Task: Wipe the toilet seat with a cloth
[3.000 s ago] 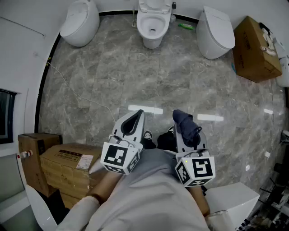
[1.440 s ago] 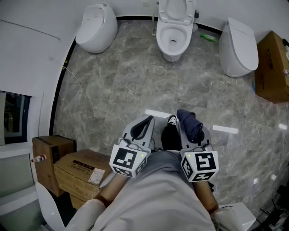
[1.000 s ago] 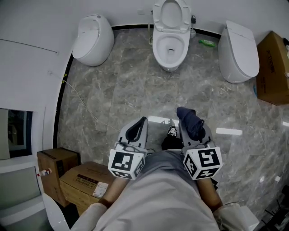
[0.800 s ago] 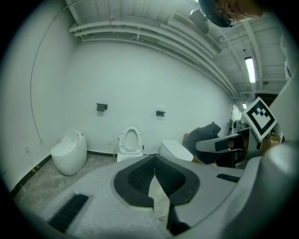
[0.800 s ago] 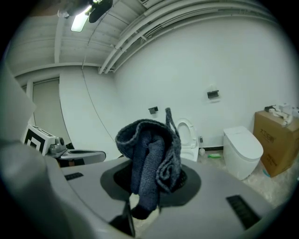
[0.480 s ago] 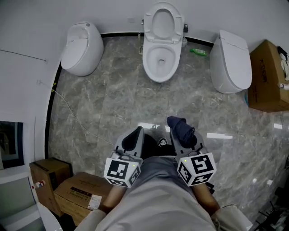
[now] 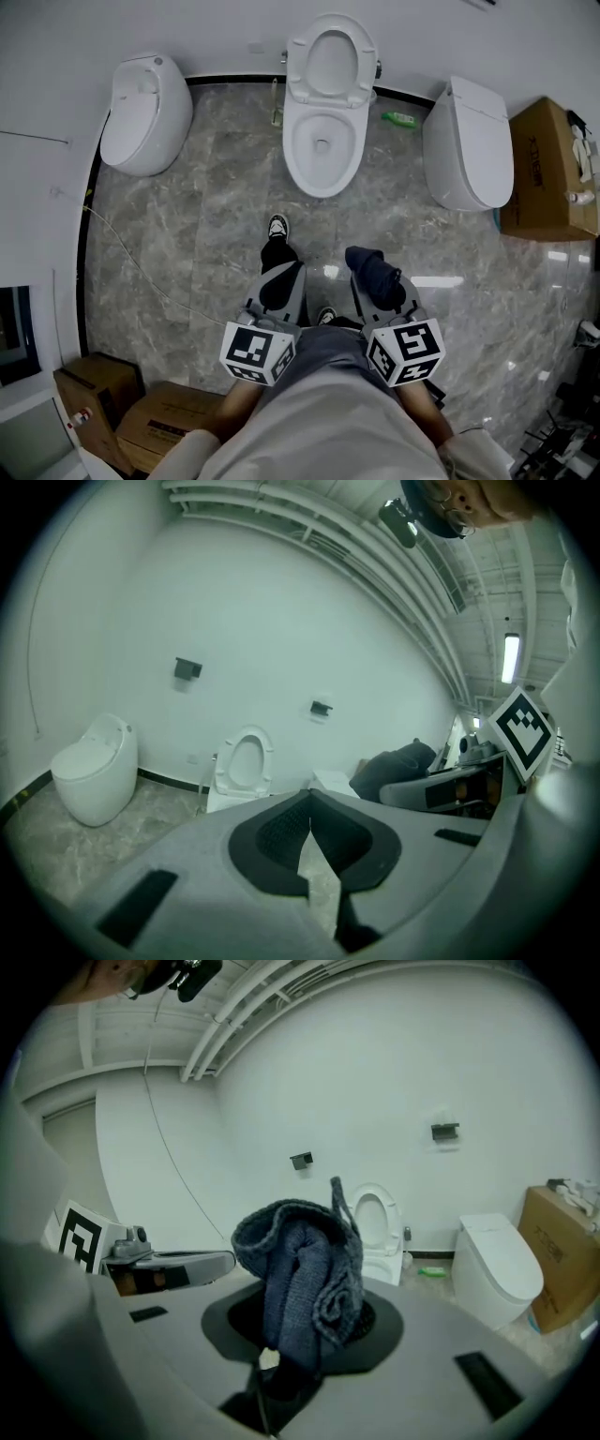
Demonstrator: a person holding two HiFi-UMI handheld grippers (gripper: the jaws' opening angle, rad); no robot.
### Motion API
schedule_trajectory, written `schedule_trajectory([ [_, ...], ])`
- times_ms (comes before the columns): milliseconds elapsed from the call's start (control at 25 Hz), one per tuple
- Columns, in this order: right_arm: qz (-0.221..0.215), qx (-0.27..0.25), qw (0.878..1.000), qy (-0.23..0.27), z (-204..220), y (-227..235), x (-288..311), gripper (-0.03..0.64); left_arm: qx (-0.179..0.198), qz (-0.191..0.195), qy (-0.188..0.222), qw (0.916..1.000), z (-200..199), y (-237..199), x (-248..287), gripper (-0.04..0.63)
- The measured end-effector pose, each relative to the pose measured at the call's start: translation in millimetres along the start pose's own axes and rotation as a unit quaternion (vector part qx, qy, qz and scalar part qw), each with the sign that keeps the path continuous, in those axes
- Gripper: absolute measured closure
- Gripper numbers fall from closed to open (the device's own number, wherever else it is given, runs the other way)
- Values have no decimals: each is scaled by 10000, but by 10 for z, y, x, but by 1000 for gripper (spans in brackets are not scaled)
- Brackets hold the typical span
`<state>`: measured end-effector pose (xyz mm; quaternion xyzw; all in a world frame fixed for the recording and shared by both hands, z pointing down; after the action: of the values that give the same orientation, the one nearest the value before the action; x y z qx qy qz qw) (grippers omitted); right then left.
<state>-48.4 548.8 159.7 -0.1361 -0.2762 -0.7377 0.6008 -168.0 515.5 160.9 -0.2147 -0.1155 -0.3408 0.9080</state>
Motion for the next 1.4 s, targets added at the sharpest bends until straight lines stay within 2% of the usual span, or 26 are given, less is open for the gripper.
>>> schedule_trajectory([
  [320,205,-15,9998,-85,-899,-46,1122,518,-59,393,-33,9992,-819,-1091,779,586],
  [560,437,238,9987,-94,-1462,39,1843,518,101,749,-211,9969,-1375,-1703,1345,586],
  [760,632,385,9972,-92,-1766,85,2324,518,164,979,-349,9945,-1667,-2133,1720,586],
  [1120,970,733,9924,-167,-1970,279,2709,522,239,1339,-508,9894,-1931,-2431,2202,586],
  [1400,1096,1157,9867,-316,-1918,681,2898,523,321,1236,-606,9900,-1927,-2428,2413,586],
])
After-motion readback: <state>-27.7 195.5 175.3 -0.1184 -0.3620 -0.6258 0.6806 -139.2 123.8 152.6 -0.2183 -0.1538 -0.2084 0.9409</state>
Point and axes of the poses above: the fingertips, and each gripper's own axes: x forward along the fingers, y to its right, z out of its underside, the point moved 2 cm from there along -x, backward along the fingers, and after that the axes turned 2 degrees about z, right-handed, at the moved point
